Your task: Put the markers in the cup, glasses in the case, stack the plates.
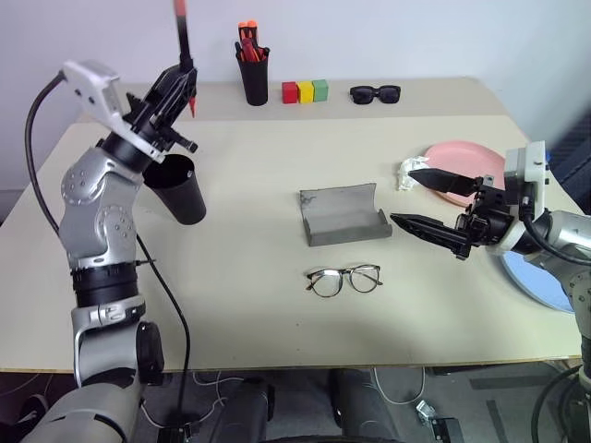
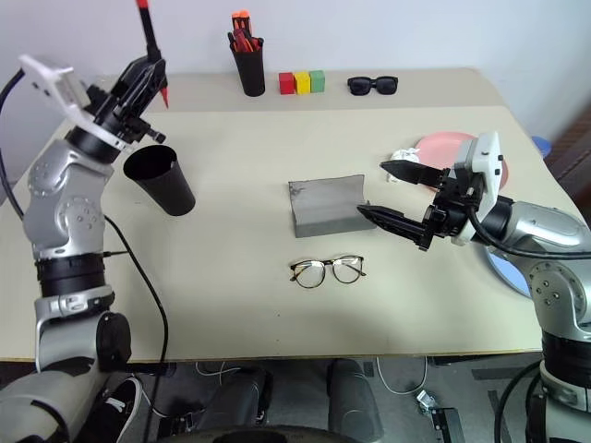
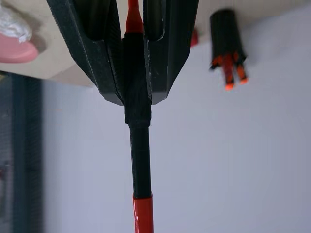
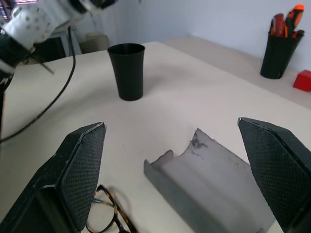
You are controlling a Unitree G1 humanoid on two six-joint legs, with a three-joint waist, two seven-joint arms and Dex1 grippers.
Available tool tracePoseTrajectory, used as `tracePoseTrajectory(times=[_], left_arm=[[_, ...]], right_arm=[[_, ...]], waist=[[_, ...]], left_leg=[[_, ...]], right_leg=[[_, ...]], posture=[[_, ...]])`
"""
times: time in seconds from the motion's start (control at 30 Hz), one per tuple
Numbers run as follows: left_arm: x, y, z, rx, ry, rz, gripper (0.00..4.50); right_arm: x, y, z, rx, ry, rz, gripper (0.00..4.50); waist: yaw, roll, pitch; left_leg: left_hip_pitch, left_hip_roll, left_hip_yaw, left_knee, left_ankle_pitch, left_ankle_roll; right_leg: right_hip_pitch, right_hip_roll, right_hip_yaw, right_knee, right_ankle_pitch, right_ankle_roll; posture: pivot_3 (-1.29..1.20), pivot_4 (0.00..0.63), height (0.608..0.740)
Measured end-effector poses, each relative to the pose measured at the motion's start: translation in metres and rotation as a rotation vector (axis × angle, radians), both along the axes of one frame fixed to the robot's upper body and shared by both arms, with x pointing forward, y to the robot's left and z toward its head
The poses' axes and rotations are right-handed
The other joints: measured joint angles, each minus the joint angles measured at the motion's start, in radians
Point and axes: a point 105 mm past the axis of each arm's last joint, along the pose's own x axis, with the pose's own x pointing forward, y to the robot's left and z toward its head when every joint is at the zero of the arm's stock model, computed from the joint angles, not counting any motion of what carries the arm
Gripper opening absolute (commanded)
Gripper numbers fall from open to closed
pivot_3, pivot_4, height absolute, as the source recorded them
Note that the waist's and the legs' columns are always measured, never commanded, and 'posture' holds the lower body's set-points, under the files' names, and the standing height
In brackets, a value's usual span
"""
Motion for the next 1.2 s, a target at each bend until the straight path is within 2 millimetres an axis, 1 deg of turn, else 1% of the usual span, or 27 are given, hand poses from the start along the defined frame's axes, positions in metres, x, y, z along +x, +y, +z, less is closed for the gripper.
tracePoseTrajectory(times=[0.1,0.2,0.33,0.43,0.57,0.63,0.73,0.9,1.03,1.13,1.2], left_arm=[[-0.005,0.020,-0.006,-0.032,0.000,0.097,0.03],[-0.007,0.036,-0.018,-0.065,0.032,0.159,0.03],[-0.007,0.046,-0.031,-0.086,0.055,0.188,0.03],[-0.001,0.058,-0.047,-0.115,0.086,0.222,0.03],[0.004,0.066,-0.060,-0.124,0.096,0.257,0.03],[0.006,0.067,-0.067,-0.124,0.104,0.258,0.03],[0.008,0.059,-0.078,-0.114,0.117,0.233,0.03],[0.006,0.054,-0.097,-0.089,0.156,0.206,0.03],[0.005,0.054,-0.104,-0.091,0.173,0.209,0.03],[0.005,0.054,-0.104,-0.093,0.174,0.208,0.03],[0.004,0.054,-0.104,-0.094,0.173,0.207,1.00]], right_arm=[[0.002,0.004,0.001,0.002,0.000,0.017,4.45],[0.005,0.003,-0.001,0.007,0.012,0.019,4.45],[0.006,0.007,-0.002,0.000,0.016,0.041,4.45],[0.006,0.008,-0.002,-0.002,0.016,0.046,4.45],[0.005,0.008,-0.002,-0.002,0.017,0.047,4.45],[0.005,0.008,-0.002,-0.002,0.017,0.047,4.45],[0.005,0.006,-0.004,-0.001,0.023,0.039,4.45],[0.004,0.004,-0.007,0.004,0.032,0.025,4.45],[0.004,0.002,-0.004,0.008,0.022,0.015,4.45],[0.004,0.001,-0.003,0.010,0.018,0.013,4.45],[0.004,0.001,-0.003,0.009,0.018,0.015,4.45]], waist=[[-0.001,0.000,0.000],[0.000,0.000,0.000],[-0.001,0.000,0.000],[-0.001,0.000,0.000],[0.000,0.000,0.000],[0.000,0.000,0.000],[0.000,0.000,0.000],[-0.003,0.000,0.000],[-0.001,0.000,0.000],[-0.001,0.000,0.000],[-0.001,0.000,0.000]], left_leg=[[0.000,0.000,0.000,0.000,0.000,0.000],[0.000,0.000,0.000,0.000,0.000,0.000],[0.000,0.000,0.000,0.000,0.000,0.000],[0.000,0.000,0.000,0.000,0.000,0.000],[0.000,0.000,0.000,0.000,0.000,0.000],[0.000,0.000,0.000,0.000,0.000,0.000],[0.000,0.000,0.000,0.000,0.000,0.000],[0.000,0.000,0.000,0.000,0.000,0.000],[0.000,0.000,0.000,0.000,0.000,0.000],[0.000,0.000,0.000,0.000,0.000,0.000],[0.000,0.000,0.000,0.000,0.000,0.000]], right_leg=[[0.000,0.000,0.000,0.000,0.000,0.000],[0.000,0.000,0.000,0.000,0.000,0.000],[0.000,0.000,0.000,0.000,0.000,0.000],[0.000,0.000,0.000,0.000,0.000,0.000],[0.000,0.000,0.000,-0.001,0.000,0.000],[0.000,0.000,0.000,-0.001,0.000,0.000],[0.000,0.000,0.000,-0.001,0.000,0.000],[0.000,0.000,0.000,0.000,0.000,0.000],[0.000,0.000,0.000,0.000,0.000,0.000],[0.000,0.000,0.000,-0.001,0.000,0.000],[0.000,0.000,0.000,0.000,0.000,0.000]], posture=[[0.00,0.150,0.740],[0.00,0.150,0.740],[0.00,0.150,0.740],[0.00,0.150,0.740],[0.00,0.150,0.740],[0.00,0.150,0.740],[0.00,0.150,0.740],[0.00,0.150,0.740],[0.00,0.150,0.740],[0.00,0.150,0.740],[0.00,0.150,0.740]])
